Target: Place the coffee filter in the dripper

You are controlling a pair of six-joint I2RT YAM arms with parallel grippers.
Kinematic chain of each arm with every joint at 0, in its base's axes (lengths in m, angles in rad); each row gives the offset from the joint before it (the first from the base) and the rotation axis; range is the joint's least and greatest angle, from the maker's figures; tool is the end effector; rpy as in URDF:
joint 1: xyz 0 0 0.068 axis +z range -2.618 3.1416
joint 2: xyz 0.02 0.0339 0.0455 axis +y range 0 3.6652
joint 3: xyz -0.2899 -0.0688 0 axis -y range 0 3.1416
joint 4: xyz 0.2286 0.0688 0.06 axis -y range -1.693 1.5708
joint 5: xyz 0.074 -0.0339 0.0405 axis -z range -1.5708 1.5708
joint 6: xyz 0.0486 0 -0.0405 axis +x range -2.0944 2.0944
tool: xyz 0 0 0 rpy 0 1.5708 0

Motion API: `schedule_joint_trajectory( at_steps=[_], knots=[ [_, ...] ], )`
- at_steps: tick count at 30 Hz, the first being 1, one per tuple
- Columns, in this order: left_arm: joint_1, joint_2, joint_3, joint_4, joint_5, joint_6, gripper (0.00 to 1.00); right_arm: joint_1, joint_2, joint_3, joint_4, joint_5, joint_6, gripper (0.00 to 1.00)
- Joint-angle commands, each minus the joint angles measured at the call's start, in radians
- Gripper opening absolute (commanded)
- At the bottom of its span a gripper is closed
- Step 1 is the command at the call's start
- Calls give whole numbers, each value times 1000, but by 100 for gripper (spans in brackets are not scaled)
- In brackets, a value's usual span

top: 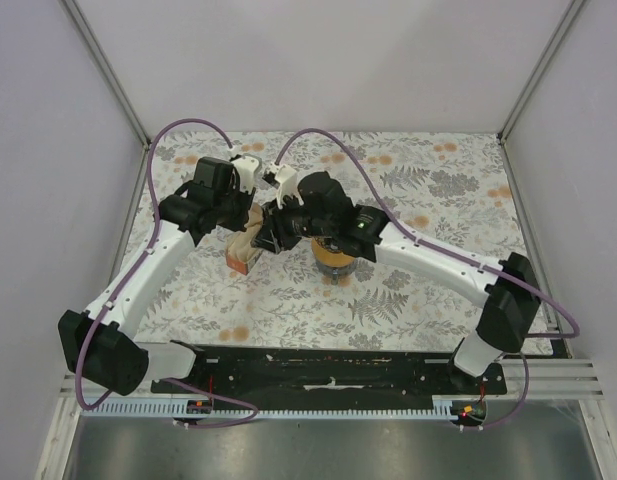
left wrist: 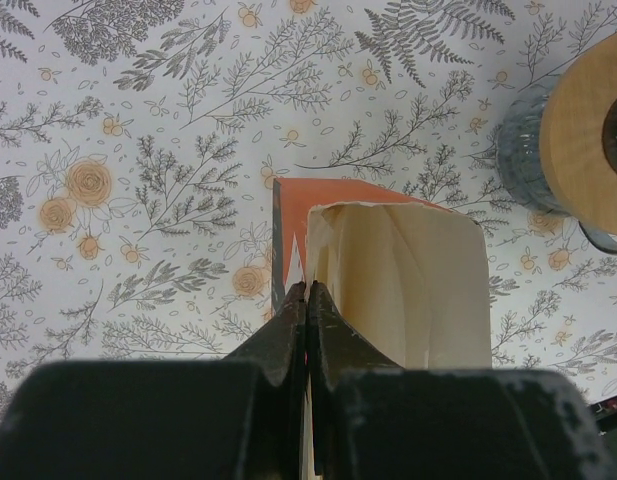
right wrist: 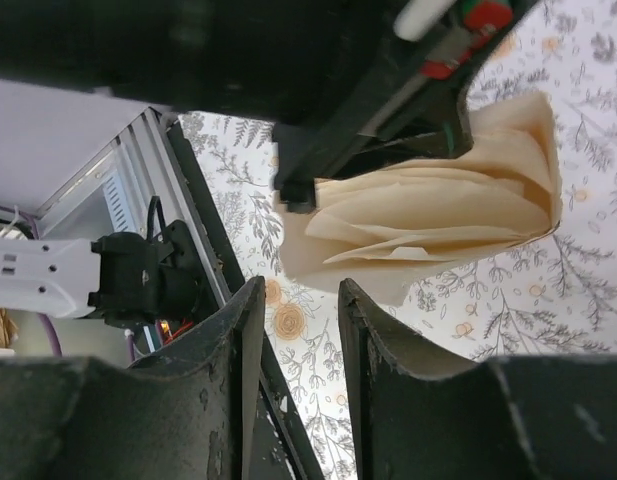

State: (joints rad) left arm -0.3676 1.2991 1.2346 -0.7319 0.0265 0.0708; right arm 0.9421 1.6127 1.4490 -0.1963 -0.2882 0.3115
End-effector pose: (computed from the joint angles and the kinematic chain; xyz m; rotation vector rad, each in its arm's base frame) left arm 0.2421 -0.0946 0.3503 0.5287 2.3141 -0.1742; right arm 0.2125 0.3157 0.3826 -0.8401 1.9046 1.0842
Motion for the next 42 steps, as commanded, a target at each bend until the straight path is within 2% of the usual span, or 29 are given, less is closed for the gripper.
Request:
schedule_joint_trajectory(
  at_steps=[1, 5, 16, 20, 25, 33, 38, 42],
  knots=[
    [-4, -18, 5, 17, -14, -60, 2, -3, 78, 74, 52, -12, 116, 41],
    [-5, -18, 3, 22, -11, -60, 2, -5, 163, 137, 2, 0, 152, 38],
    [-4, -37, -7, 28, 4, -89, 2, -11, 223, 159, -132, 216, 153, 36],
    [-2, -35, -12, 32, 30, -92, 2, -11, 253, 178, -135, 195, 158, 37],
    [-5, -32, -18, 37, 76, -98, 2, -14, 299, 234, -140, 179, 167, 43],
    [-2, -32, -20, 37, 90, -98, 2, -19, 348, 289, -169, 267, 155, 44],
    [-5, -32, -20, 35, 104, -98, 2, -22, 375, 304, -183, 282, 150, 36],
    [-4, -32, -20, 34, 110, -97, 2, -26, 380, 312, -184, 305, 152, 19]
  ],
)
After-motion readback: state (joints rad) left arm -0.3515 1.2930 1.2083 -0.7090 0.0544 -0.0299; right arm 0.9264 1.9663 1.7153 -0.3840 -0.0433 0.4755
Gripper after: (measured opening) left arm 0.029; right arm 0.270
